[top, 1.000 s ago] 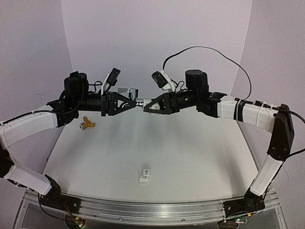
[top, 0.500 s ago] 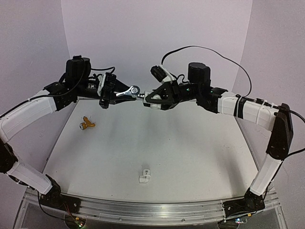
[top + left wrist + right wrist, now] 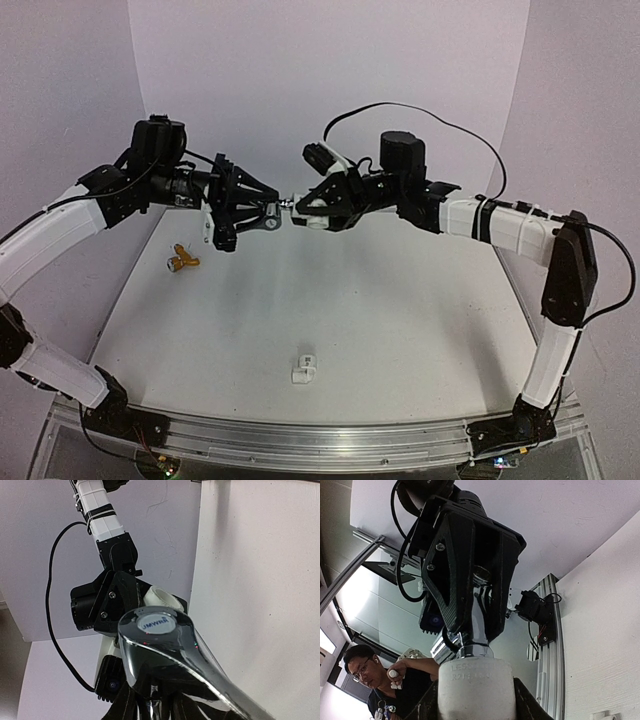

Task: Install the water faucets

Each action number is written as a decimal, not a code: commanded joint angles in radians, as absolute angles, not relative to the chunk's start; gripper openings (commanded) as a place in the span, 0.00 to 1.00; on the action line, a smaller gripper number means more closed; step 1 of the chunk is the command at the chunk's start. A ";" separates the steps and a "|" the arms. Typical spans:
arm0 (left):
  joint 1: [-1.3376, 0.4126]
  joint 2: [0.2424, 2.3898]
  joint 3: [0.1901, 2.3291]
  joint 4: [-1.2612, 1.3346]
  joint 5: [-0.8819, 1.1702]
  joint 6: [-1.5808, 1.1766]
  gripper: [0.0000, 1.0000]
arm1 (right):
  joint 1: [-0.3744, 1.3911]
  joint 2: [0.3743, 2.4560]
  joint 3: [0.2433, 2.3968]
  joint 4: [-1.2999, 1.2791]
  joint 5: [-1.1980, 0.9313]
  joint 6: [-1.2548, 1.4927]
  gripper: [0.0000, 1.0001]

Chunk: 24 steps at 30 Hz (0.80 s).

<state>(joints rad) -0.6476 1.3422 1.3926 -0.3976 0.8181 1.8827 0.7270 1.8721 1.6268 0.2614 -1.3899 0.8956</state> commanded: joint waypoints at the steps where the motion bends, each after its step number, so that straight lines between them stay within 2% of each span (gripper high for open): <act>1: -0.680 1.341 1.383 -0.479 0.746 2.059 0.00 | 0.736 1.848 1.666 0.295 -1.209 0.943 0.35; 2: -0.680 1.336 1.382 -0.480 0.732 2.003 0.00 | 0.731 1.835 1.654 0.294 -1.194 0.931 0.48; 4: -0.679 1.313 1.397 -0.469 0.734 1.819 0.00 | 0.713 1.800 1.618 0.261 -1.145 0.887 0.81; 5: -0.676 1.301 1.414 -0.465 0.746 1.693 0.00 | 0.698 1.782 1.590 0.251 -1.126 0.868 0.92; 6: -0.668 1.290 1.427 -0.455 0.762 1.591 0.00 | 0.680 1.763 1.559 0.250 -1.113 0.855 0.97; 9: -0.650 1.255 1.378 -0.316 0.777 1.295 0.00 | 0.613 1.689 1.489 0.254 -1.086 0.824 0.98; 12: -0.649 1.264 1.349 -0.206 0.704 1.012 0.00 | 0.572 1.609 1.448 0.211 -1.065 0.730 0.98; 17: -0.625 1.320 1.340 -0.139 0.546 0.497 0.00 | 0.550 1.493 1.431 -0.015 -0.960 0.371 0.98; 20: -0.598 1.368 1.345 -0.109 0.460 0.056 0.00 | 0.551 1.439 1.376 -0.054 -0.885 0.155 0.98; 24: -0.585 1.411 1.339 -0.107 0.715 -0.424 0.00 | 0.555 1.390 1.307 -0.030 -0.870 -0.061 0.98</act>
